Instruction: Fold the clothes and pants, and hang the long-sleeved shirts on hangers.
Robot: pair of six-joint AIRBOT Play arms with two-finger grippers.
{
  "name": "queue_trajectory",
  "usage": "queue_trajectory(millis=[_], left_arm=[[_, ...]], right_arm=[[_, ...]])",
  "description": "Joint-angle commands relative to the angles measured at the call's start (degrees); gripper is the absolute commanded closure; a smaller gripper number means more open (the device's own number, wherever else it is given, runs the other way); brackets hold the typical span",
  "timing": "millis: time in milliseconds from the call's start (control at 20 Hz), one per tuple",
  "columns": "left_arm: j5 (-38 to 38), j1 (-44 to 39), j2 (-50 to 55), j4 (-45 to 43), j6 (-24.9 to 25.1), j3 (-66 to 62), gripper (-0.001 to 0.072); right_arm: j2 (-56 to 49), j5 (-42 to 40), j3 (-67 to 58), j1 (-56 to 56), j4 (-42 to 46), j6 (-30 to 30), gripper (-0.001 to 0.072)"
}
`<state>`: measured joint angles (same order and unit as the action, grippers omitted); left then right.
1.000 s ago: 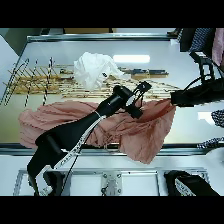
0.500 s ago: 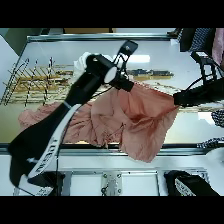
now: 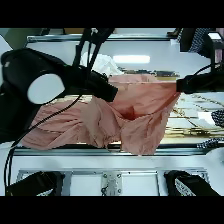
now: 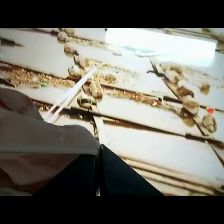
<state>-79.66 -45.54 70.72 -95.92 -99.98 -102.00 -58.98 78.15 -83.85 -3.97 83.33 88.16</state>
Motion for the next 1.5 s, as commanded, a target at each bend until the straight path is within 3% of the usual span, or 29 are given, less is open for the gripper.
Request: queue_trajectory(millis=[0, 150, 250, 300, 350, 400, 450, 550, 750, 1000, 1050, 1100, 1150, 1450], left_arm=[[-2.9, -1.2, -2.4, 0.1, -5.0, 3.4, 0.0699], [3.2, -0.9, -2.4, -0.1, -8.1, 16.0, 0.0699], [11.9, 0.3, -2.4, 1.2, -10.1, 24.4, 0.07], [16.4, 1.1, -2.3, 2.9, -10.2, 27.6, 0.0699], [19.6, 2.0, -2.3, 4.5, -10.3, 29.9, 0.0699], [21.5, 2.8, -2.2, 5.8, -10.4, 31.6, 0.0699], [22.6, 3.7, -2.2, 6.1, -10.5, 32.9, 0.0699], [22.8, 5.2, -2.2, 6.1, -10.4, 34.7, 0.0699], [20.9, 5.6, -2.2, 6.0, -10.4, 36.4, 0.0699], [21.3, 5.5, -2.2, 6.0, -10.4, 36.4, 0.0699], [21.4, 5.5, -2.2, 6.0, -10.4, 36.4, 0.0699], [21.4, 5.5, -2.2, 6.0, -10.4, 36.4, 0.0699], [21.3, 5.5, -2.2, 6.0, -10.4, 36.4, 0.0699], [21.3, 5.5, -2.2, 6.0, -10.4, 36.4, 0.0699]], right_arm=[[-2.6, -5.0, -0.7, -0.1, -1.7, 2.5, 0.0703], [-9.6, -6.8, 1.2, -0.1, -4.0, 3.8, 0.0701], [-14.9, -9.1, 2.4, -0.1, -4.1, 5.0, 0.068], [-17.7, -9.4, 2.4, -0.1, -4.3, 5.0, 0.0513], [-19.7, -9.4, 2.4, -0.1, -4.3, 5.0, 0.0242], [-20.9, -9.0, 2.4, -0.1, -4.3, 5.1, 0.01], [-21.0, -8.6, 2.4, -0.1, -4.3, 5.1, 0.0147], [-19.1, -7.2, 2.4, -0.3, -4.3, 7.9, 0.0158], [-16.4, -1.6, 3.3, -7.1, 1.7, 20.5, 0.016], [-21.1, -6.6, 8.5, -17.2, 6.0, 35.4, 0.0161], [-23.1, -6.1, 8.5, -18.3, 6.1, 36.6, 0.0175], [-24.8, -6.2, 8.5, -19.0, 6.1, 36.6, 0.0295], [-26.4, -6.3, 8.5, -19.4, 6.1, 37.1, 0.035], [-31.0, -6.2, 8.5, -19.0, 11.2, 48.2, 0.0349]])
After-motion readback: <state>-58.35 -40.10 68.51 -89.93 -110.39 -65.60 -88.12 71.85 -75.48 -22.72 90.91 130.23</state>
